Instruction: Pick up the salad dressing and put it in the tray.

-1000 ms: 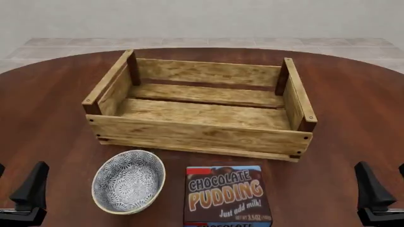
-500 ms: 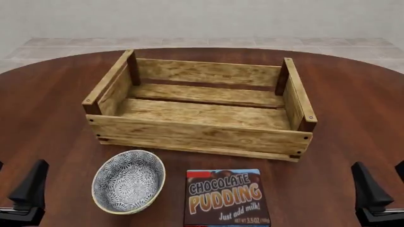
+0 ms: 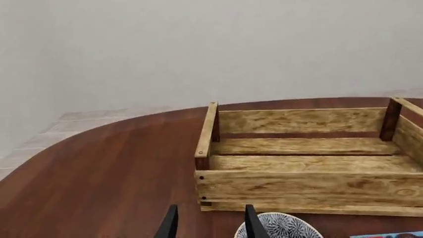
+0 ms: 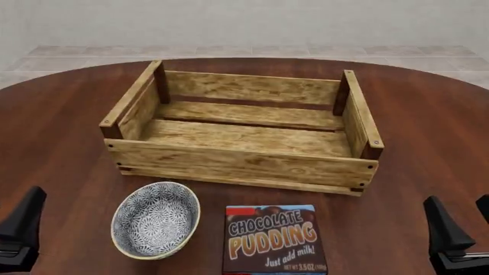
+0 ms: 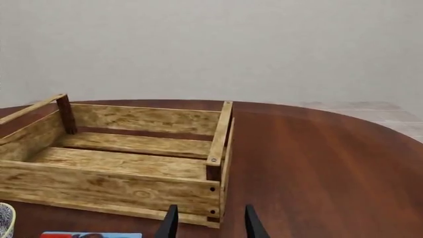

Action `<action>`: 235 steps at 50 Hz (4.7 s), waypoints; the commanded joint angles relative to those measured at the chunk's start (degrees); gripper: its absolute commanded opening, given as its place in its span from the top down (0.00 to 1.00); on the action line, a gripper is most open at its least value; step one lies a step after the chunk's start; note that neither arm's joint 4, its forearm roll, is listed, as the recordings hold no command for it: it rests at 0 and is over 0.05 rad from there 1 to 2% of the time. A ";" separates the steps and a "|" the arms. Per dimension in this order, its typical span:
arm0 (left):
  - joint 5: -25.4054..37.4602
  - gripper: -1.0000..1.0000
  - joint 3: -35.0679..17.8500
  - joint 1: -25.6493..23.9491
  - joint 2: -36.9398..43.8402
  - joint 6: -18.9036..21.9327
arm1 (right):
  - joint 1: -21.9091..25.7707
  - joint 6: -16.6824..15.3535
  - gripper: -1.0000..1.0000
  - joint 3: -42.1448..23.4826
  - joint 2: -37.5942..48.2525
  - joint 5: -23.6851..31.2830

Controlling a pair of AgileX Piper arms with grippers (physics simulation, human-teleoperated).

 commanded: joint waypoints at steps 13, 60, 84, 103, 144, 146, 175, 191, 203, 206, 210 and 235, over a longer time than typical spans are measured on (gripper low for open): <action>8.07 0.00 -10.70 7.44 5.21 -2.31 | 0.96 -0.44 0.00 -0.04 0.36 -0.18; 24.69 0.00 -22.04 22.44 4.70 -1.98 | 1.35 0.70 0.00 -0.27 -0.76 0.72; 27.94 0.00 -19.04 28.31 1.60 3.55 | 1.18 0.55 0.00 -0.17 -0.23 0.69; 28.70 0.00 -17.39 32.70 0.36 5.18 | 1.45 0.14 0.00 -0.14 -0.25 0.81; 28.27 0.00 -12.50 39.71 -0.28 7.34 | 1.81 -0.31 0.00 0.01 -0.07 0.88; 28.22 0.00 -12.28 39.76 -0.29 7.33 | 1.82 -0.33 0.00 0.05 -0.12 0.90; 26.10 0.00 -5.86 41.00 -0.12 7.55 | 1.55 -0.25 0.00 -0.08 0.14 1.07; 24.41 0.00 -3.20 41.59 0.52 7.06 | 1.49 -0.23 0.00 0.07 0.62 0.46; 21.17 0.00 -0.98 41.96 2.59 6.29 | 1.31 -0.11 0.00 0.00 0.21 0.93; 19.77 0.00 -0.18 41.84 3.37 6.20 | 1.37 -0.19 0.00 0.04 0.22 0.90; 17.61 0.00 0.71 42.25 4.62 6.48 | 1.33 -0.24 0.00 -0.12 0.17 1.12; 11.34 0.00 5.45 44.26 8.82 7.83 | 1.54 -0.70 0.00 0.02 0.44 1.02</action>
